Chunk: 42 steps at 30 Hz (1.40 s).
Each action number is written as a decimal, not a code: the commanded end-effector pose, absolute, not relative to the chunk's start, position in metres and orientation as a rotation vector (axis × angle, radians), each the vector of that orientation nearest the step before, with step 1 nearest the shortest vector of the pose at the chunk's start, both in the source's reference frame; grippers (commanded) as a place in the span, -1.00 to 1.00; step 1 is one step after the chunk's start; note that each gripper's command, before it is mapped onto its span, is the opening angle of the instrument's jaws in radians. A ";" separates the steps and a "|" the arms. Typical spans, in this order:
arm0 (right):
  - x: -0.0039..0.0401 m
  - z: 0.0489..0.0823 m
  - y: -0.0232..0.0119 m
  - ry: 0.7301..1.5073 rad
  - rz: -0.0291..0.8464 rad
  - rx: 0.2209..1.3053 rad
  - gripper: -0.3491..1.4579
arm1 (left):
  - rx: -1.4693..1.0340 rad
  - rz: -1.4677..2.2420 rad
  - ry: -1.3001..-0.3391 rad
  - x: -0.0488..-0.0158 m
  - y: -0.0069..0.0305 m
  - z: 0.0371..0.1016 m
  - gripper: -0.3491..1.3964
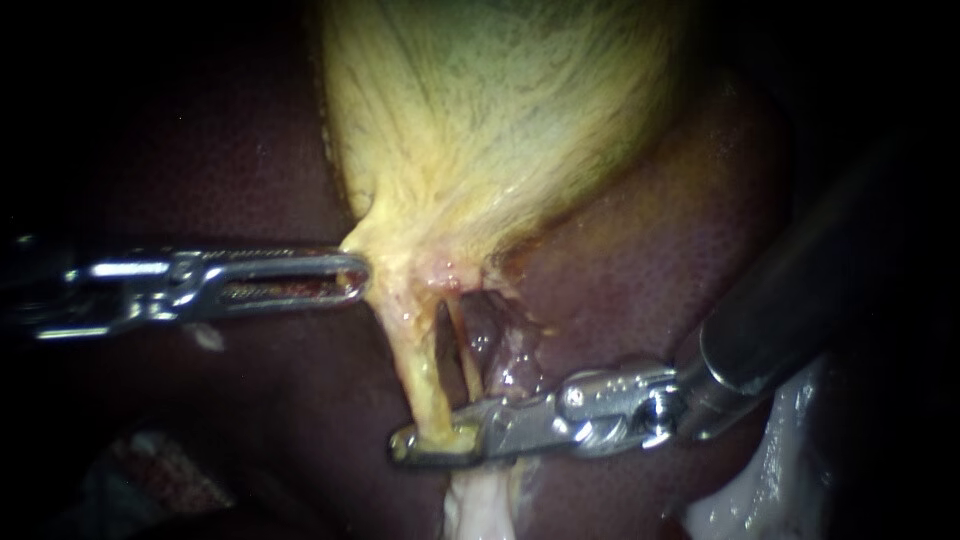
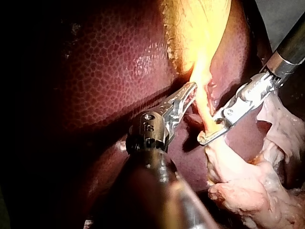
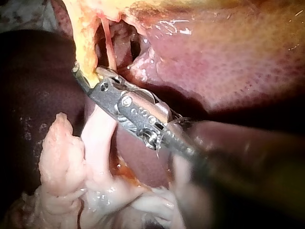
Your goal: Going back first clip left tube
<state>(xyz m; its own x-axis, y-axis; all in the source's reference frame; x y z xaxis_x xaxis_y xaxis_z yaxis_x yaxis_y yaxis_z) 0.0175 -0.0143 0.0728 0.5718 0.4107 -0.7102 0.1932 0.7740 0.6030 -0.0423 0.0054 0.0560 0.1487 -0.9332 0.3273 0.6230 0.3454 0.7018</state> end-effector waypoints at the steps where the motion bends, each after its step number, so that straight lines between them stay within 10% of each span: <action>1: 0.0175 0.0727 -0.0144 0.974 0.140 0.702 -1.00 | 0.455 -1.175 -0.827 -0.0422 0.0054 0.0559 -0.98; 7: 0.0175 0.0726 -0.0145 0.972 0.144 0.705 -1.00 | 0.455 -1.175 -0.827 -0.0423 0.0054 0.0558 -0.98; 14: 0.0179 0.0717 -0.0135 1.055 0.147 0.621 0.00 | 0.455 -1.175 -0.827 -0.0421 0.0052 0.0556 -0.98; 42: 0.0114 0.0670 -0.0096 1.118 0.043 0.393 0.05 | 0.455 -1.174 -0.827 -0.0420 0.0051 0.0555 -0.98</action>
